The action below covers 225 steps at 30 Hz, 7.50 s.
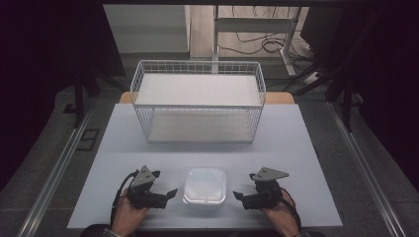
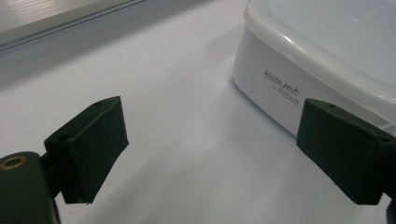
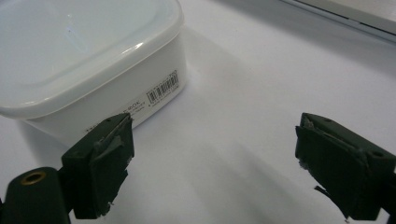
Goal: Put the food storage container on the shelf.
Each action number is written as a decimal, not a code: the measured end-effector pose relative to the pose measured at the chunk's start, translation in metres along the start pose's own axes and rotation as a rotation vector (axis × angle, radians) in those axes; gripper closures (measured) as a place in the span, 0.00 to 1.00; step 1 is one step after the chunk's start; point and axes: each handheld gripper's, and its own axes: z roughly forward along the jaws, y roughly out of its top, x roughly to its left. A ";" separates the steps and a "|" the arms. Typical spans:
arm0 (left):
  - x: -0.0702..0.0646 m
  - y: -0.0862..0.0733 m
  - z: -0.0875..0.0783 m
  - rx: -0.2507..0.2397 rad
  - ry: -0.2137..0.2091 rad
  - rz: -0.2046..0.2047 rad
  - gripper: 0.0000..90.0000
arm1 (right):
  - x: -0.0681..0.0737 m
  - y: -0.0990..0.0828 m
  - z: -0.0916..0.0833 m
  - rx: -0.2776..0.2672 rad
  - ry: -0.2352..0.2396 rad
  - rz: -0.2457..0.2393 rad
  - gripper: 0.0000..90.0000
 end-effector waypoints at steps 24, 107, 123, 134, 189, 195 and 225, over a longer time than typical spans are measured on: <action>-0.012 0.031 -0.017 -0.028 -0.183 0.014 0.04 | 0.021 0.027 -0.018 0.002 0.040 0.003 0.02; 0.021 0.090 0.005 -0.095 -0.111 -0.152 0.88 | -0.004 0.098 0.017 -0.178 0.107 0.176 0.87; 0.050 0.109 0.037 -0.084 -0.066 -0.194 0.88 | -0.036 0.118 0.048 -0.157 0.077 0.190 0.87; 0.062 0.102 0.061 -0.057 -0.058 -0.252 0.88 | -0.053 0.117 0.075 -0.110 0.054 0.206 0.86; 0.048 0.085 0.032 -0.226 -0.030 -0.106 0.21 | -0.043 0.119 0.056 -0.193 -0.011 0.090 0.93; 0.035 0.072 0.023 -0.218 -0.017 -0.075 0.13 | -0.031 0.112 0.050 -0.186 0.001 0.051 0.92; -0.005 0.011 -0.010 -0.202 0.034 0.034 0.04 | -0.002 0.103 0.103 -0.091 0.060 -0.010 0.99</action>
